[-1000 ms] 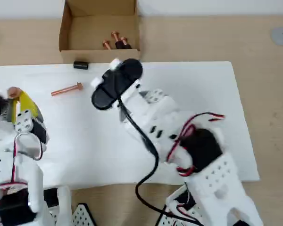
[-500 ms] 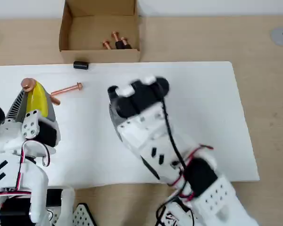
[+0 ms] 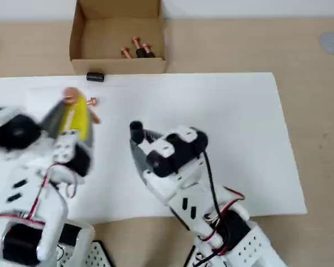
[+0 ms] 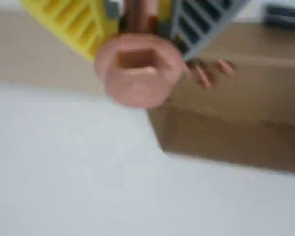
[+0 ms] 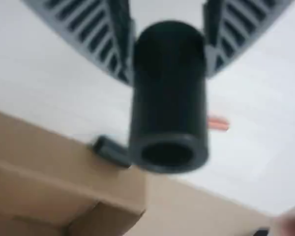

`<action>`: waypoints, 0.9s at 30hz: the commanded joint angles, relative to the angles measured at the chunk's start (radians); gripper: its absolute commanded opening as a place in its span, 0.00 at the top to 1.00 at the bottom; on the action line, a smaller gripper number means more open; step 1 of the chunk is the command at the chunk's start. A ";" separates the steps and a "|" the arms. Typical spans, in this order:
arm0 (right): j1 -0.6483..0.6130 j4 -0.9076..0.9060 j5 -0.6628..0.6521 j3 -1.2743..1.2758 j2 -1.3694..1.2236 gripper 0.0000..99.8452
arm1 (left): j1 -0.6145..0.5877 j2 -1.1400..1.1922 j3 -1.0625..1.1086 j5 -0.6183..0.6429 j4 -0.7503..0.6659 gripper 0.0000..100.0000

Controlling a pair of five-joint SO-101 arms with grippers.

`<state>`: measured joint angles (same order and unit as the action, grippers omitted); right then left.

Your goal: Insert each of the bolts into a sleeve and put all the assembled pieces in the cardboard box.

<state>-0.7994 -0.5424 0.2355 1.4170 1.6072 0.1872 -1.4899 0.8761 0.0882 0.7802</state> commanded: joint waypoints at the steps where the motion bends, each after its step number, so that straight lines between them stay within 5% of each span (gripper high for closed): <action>1: -0.045 0.025 0.003 0.045 0.044 0.99 | 0.080 0.079 -0.049 -0.015 -0.028 0.99; 16: -0.125 0.029 0.003 0.110 0.061 0.99 | 0.098 0.090 -0.140 -0.012 0.172 0.99; 27: -0.125 0.031 0.003 0.125 0.061 0.99 | 0.244 -0.016 -0.236 -0.009 0.304 0.99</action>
<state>-0.9145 -0.5393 0.2355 1.5428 1.6563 0.4127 -1.5006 0.6920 0.0806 1.0825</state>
